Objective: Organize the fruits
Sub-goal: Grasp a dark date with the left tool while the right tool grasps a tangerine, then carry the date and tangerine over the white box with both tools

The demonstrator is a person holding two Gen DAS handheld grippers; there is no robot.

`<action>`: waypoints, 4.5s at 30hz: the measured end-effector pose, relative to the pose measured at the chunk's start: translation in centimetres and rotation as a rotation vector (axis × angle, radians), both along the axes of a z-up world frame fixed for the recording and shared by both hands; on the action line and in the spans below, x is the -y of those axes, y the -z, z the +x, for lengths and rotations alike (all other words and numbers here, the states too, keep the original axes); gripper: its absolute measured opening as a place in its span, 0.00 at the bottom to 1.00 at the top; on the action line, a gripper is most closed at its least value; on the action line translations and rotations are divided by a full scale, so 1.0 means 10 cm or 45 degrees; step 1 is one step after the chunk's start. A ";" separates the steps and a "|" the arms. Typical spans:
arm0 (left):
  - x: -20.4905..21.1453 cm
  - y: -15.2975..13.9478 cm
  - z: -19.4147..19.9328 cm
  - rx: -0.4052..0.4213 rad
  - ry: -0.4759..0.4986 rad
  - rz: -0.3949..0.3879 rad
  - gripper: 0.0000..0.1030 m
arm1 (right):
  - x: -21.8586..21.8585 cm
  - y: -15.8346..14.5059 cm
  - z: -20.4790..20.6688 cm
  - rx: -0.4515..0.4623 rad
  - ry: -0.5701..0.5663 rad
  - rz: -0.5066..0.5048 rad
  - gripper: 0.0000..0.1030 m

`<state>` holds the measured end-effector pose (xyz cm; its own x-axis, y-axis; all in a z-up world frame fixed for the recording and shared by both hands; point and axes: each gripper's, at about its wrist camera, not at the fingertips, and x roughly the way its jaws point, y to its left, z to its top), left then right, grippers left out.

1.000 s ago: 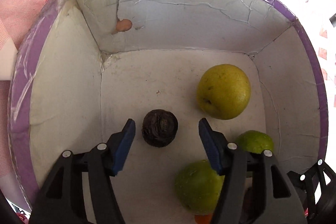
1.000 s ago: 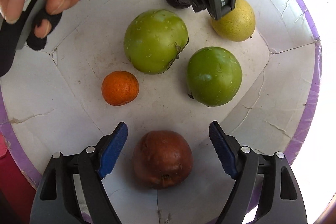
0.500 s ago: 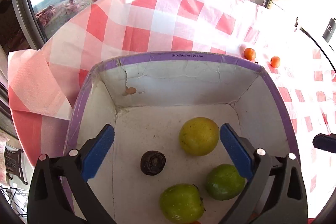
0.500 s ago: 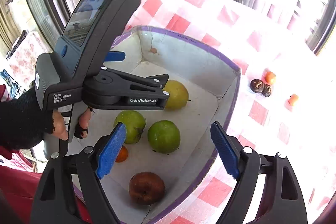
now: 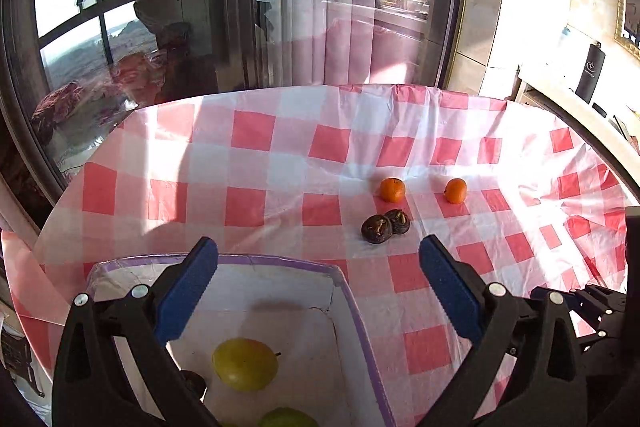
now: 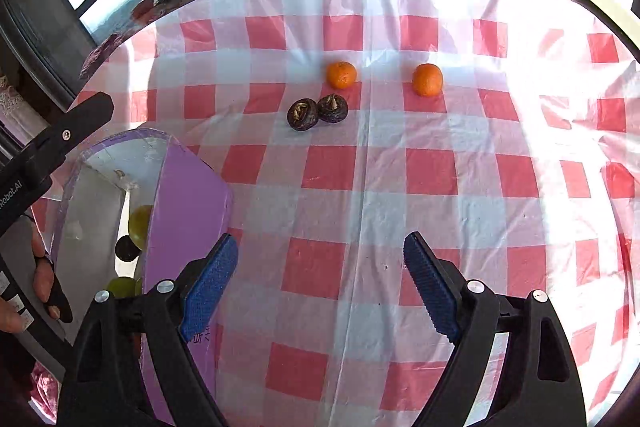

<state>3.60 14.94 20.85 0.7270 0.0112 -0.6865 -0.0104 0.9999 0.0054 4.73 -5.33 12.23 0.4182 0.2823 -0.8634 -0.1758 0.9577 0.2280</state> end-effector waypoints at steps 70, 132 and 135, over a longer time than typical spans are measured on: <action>0.93 1.77 1.13 -0.363 -0.069 -0.084 0.41 | 0.36 1.13 2.06 0.295 -0.211 -0.151 0.51; -1.34 0.93 -1.53 -0.519 0.232 0.111 0.42 | -2.35 0.03 -1.43 -0.051 -0.875 -0.276 0.41; -1.26 1.06 -1.58 -0.577 0.291 0.171 0.42 | -2.46 0.19 -1.43 -0.132 -0.923 -0.349 0.41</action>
